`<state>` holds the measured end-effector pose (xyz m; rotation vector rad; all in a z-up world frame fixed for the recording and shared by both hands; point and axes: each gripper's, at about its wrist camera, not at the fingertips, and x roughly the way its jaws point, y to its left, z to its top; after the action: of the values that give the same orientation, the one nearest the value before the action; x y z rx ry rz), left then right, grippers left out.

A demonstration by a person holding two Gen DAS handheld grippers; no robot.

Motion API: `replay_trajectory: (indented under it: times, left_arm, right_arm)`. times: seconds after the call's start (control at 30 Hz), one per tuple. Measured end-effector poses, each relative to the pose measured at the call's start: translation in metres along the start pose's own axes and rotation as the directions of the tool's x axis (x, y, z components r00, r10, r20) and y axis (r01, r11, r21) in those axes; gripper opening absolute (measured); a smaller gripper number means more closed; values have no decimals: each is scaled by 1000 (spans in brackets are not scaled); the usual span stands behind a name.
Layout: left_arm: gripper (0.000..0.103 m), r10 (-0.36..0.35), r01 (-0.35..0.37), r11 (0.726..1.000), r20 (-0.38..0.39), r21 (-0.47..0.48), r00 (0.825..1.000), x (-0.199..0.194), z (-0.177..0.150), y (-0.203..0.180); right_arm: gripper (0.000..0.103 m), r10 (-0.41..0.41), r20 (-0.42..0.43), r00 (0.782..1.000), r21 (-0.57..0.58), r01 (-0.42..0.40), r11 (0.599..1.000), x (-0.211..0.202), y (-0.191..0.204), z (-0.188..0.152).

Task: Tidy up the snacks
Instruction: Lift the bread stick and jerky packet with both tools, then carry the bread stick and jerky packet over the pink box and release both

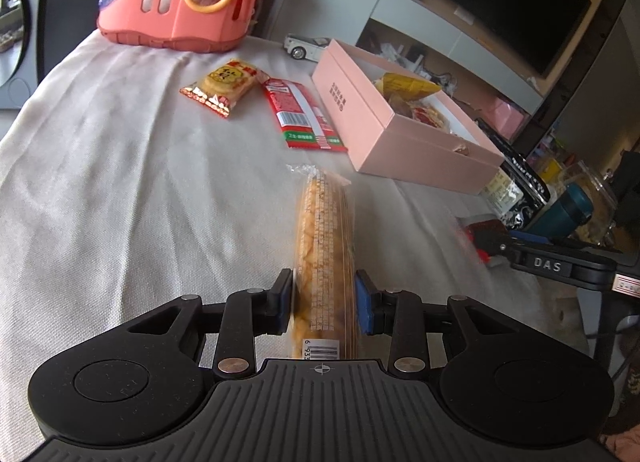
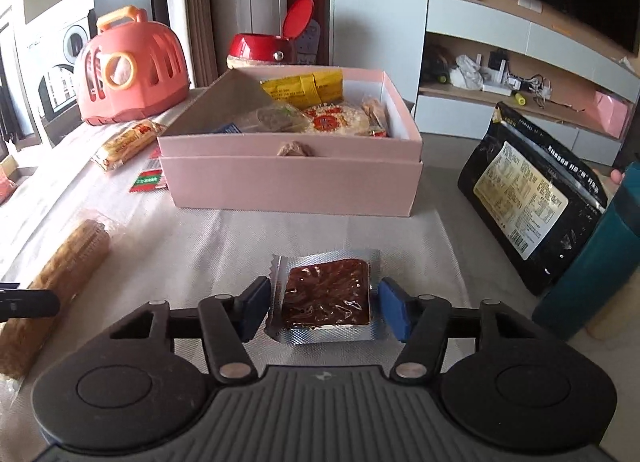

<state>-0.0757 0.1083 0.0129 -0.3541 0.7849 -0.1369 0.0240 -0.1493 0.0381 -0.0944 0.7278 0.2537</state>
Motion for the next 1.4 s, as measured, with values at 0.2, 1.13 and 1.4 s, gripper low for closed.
replay_trajectory:
  times: [0.2,1.13,1.4]
  left_arm:
    - [36,12,-12,1000,3,2,1000,-3,0,-3]
    - [36,-194,173,980,309,95,931,21,199,-109]
    - [37,-85,82,993,40,82,996,172,204,-88]
  right_arm:
    - [58,-2,18,1000,-21,2,1000,-8,1,-1]
    - [59,30,424,905,9,-37,999,-104,-44,171]
    - [59,-17,283,959,10,15,1000,-12,-48,191]
